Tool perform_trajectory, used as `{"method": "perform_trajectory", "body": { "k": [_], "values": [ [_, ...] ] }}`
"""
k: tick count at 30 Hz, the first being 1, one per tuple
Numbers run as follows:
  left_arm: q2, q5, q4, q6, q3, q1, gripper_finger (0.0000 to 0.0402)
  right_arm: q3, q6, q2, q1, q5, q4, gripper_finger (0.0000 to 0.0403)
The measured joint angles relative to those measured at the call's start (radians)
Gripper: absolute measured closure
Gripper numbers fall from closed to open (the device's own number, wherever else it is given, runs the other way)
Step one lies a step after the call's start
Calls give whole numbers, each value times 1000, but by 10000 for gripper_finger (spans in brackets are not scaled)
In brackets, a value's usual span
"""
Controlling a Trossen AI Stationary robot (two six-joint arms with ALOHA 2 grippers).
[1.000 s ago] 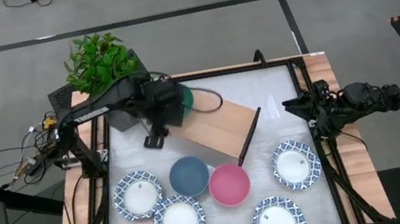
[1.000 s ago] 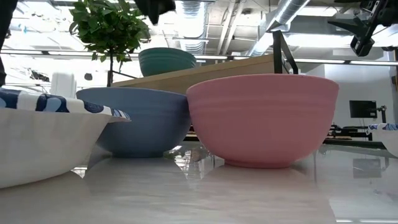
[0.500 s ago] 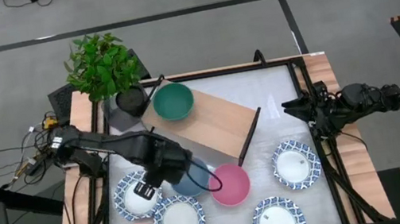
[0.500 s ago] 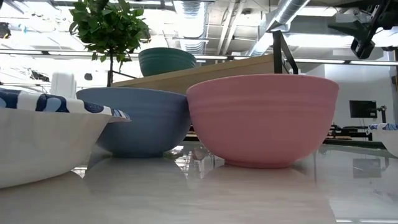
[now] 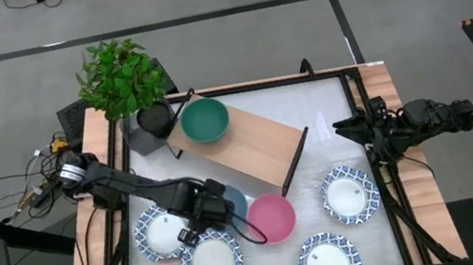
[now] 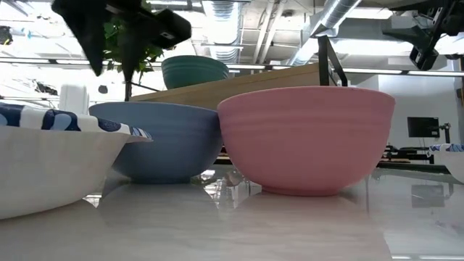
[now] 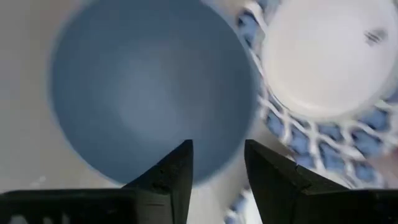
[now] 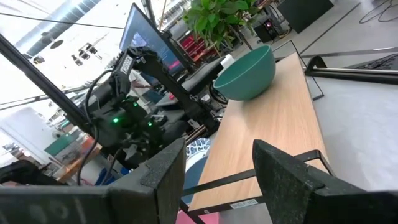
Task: Place and stack bowls onto a shelf
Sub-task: Stack the blue bowl on top of the green bowl on the shelf
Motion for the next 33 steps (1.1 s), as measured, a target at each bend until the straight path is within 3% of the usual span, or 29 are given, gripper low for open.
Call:
{"method": "perform_trajectory", "body": {
  "k": [10, 21, 33],
  "values": [
    [0, 30, 104, -3, -107, -46, 272, 0, 2, 0, 0, -4, -9, 191],
    [5, -14, 183, -40, -195, -64, 275, 0, 2, 0, 0, -4, -35, 191],
    [5, -60, 185, -41, -195, -63, 395, 0, 26, 0, 0, -4, -37, 191]
  ]
}}
